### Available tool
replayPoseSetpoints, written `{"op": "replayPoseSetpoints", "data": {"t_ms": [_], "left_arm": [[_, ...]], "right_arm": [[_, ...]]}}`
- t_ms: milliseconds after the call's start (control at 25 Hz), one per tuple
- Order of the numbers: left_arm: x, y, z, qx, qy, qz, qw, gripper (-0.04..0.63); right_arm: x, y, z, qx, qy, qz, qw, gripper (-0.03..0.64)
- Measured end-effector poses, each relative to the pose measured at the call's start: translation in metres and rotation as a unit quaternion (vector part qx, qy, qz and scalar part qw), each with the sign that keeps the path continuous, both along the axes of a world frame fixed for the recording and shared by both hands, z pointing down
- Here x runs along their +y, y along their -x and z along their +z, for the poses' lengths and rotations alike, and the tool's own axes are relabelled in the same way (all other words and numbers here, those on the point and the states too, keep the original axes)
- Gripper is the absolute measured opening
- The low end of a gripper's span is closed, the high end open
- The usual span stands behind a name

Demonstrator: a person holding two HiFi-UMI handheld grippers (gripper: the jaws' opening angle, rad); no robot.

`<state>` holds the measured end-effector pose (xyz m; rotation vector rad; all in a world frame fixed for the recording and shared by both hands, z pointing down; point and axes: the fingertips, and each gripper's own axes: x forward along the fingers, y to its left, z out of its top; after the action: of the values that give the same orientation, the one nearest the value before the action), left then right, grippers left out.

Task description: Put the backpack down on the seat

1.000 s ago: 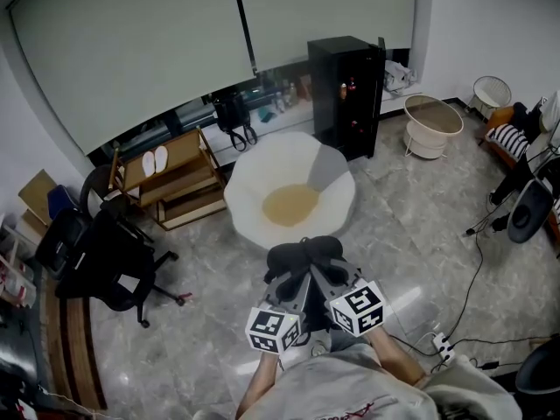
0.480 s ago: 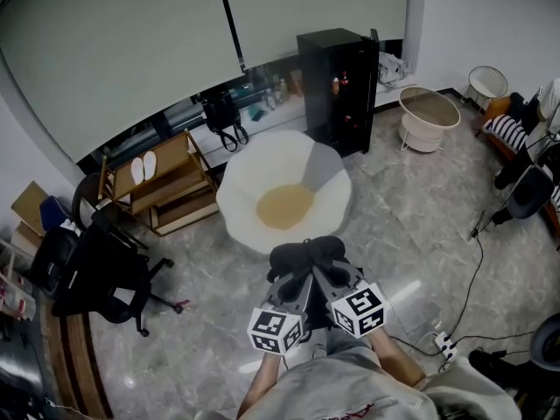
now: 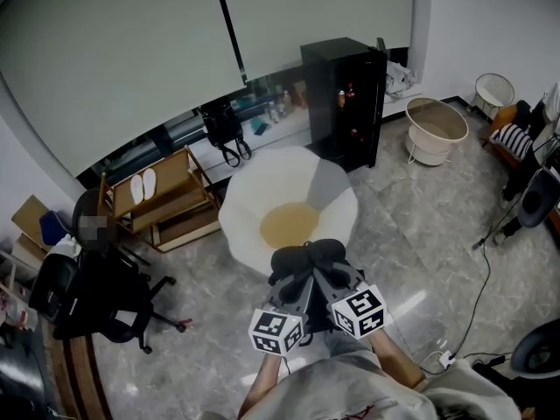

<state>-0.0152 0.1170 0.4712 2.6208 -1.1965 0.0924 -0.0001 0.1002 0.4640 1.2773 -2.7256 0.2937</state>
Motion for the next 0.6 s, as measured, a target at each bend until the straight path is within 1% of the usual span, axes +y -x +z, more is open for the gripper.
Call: {"op": "replayPoseSetpoints", "data": {"t_ms": [240, 600], "left_arm": [[-0.061, 0.001, -0.008, -0.005, -0.005, -0.010, 0.9999, 0.046], [-0.148, -0.013, -0.019, -0.006, -0.007, -0.033, 0.9994, 0.046]], "right_arm": [[-0.061, 0.001, -0.008, -0.004, -0.003, -0.011, 1.000, 0.040], [-0.149, -0.013, -0.019, -0.009, -0.011, -0.036, 0.999, 0.040]]}}
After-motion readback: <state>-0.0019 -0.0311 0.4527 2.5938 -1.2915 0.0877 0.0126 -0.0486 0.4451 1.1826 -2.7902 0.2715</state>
